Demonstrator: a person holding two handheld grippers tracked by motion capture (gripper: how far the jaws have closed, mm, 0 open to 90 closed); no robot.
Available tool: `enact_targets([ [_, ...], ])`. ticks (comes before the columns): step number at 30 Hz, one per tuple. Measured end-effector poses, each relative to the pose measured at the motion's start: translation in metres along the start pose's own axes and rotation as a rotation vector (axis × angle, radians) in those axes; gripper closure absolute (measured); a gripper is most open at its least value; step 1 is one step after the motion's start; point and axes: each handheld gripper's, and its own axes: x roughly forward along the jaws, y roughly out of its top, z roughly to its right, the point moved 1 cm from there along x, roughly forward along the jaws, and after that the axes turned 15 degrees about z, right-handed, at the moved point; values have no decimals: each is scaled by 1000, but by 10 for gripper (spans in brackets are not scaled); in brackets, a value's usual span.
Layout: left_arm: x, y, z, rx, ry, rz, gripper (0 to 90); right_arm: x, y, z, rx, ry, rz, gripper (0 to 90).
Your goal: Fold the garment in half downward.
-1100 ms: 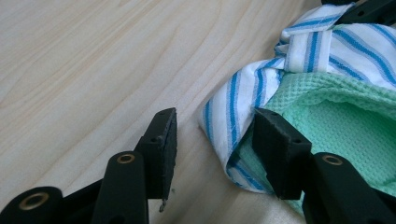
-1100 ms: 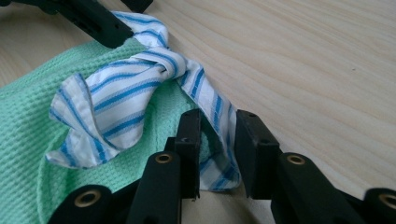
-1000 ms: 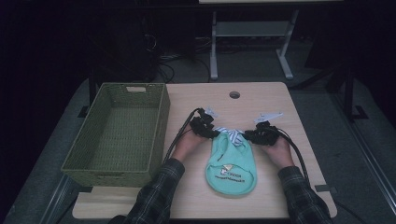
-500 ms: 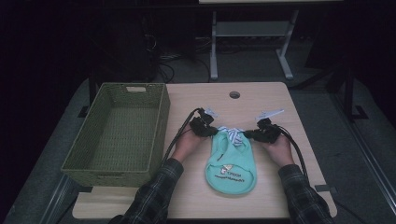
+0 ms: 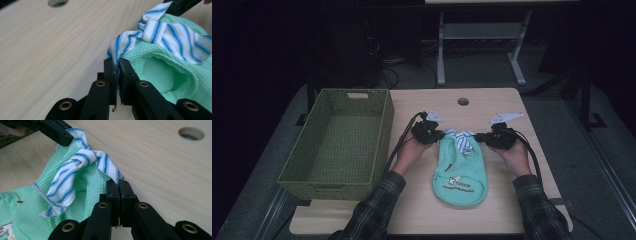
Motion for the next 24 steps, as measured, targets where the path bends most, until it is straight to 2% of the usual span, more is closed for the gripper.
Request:
enact_targets([
  [4,-10,10,2,-9,-4,41,855,-10,15,-4,-9,7,32,882],
  [7,-17,16,5,6,-4,58,854,-15,21,-7,-36,8,50,882],
  [15,-31,32,11,52,16,107,851,-25,37,-13,-63,4,88,881],
  [19,-26,24,17,112,13,79,850,-25,28,-17,-93,-14,82,880],
  [24,-16,13,19,132,13,43,850,-15,11,-17,-98,-22,36,880],
])
